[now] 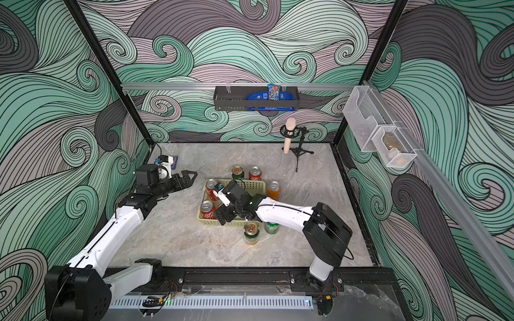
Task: Take out the drinks from the basket
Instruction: Pick up the drink from the basket.
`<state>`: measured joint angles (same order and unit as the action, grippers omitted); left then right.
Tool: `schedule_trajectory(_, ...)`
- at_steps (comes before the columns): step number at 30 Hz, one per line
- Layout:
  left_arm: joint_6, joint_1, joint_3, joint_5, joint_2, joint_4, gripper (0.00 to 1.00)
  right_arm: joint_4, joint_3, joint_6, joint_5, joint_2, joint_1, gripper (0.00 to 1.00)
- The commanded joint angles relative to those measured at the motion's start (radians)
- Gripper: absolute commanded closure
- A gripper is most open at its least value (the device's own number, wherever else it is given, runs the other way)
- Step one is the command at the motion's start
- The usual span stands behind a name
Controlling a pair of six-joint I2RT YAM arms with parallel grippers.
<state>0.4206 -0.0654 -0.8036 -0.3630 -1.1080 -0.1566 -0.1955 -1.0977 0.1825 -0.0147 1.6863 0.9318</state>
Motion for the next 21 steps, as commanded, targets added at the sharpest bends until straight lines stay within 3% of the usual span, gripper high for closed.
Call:
schedule_trajectory(1, 0.009, 0.012, -0.016, -0.030, -0.007, 0.018, 0.01, 0.013, -0.018, 0.012, 0.001, 0.008, 0.003, 0.06)
schedule_trajectory(21, 0.018, 0.016, -0.008, -0.063, -0.010, 0.033, 0.01, 0.012, 0.030, 0.033, -0.005, -0.007, 0.006, 0.19)
